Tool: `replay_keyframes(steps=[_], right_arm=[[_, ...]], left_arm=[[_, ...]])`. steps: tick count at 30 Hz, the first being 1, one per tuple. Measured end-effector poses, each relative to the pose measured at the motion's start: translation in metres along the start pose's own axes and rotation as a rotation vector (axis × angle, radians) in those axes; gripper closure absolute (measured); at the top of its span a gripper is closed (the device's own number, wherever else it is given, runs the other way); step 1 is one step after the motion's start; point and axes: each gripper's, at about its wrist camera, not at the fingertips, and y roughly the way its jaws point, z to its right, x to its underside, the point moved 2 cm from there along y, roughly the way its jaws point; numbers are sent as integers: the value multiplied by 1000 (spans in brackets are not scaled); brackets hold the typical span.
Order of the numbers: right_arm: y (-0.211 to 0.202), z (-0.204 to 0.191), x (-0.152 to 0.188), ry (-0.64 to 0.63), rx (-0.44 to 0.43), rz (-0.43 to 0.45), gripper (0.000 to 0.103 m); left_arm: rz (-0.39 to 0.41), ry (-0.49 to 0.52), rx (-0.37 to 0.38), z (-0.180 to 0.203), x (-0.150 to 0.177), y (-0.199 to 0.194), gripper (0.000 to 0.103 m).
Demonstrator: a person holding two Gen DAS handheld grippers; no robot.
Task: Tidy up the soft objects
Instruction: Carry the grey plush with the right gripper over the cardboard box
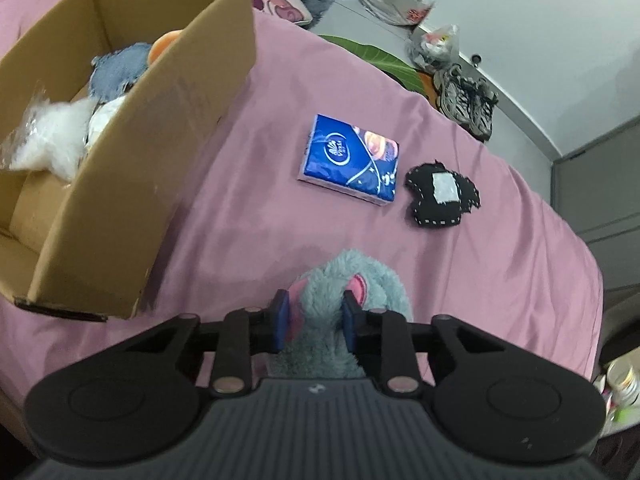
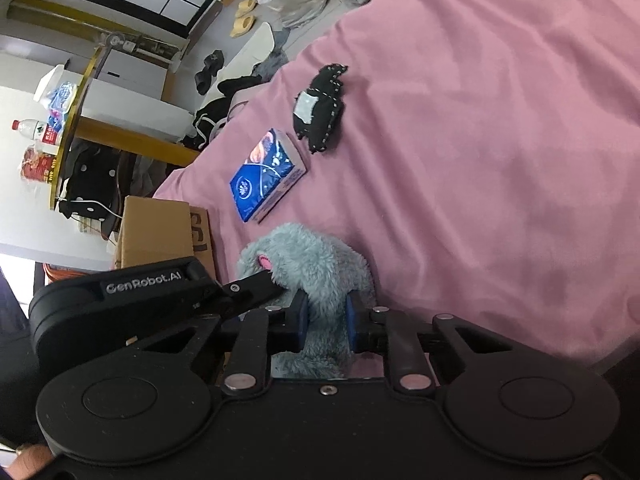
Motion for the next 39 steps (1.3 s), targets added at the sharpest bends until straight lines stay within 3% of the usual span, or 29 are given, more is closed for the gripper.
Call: replay_keyframes(steps=[15, 39], right_arm=[[-30, -40, 5, -69, -44, 110, 85], [-33, -129, 43, -194, -96, 152, 85]], left_arm=[[105, 35, 94, -1, -8, -52, 83], [238, -35, 163, -75, -26, -130, 83]])
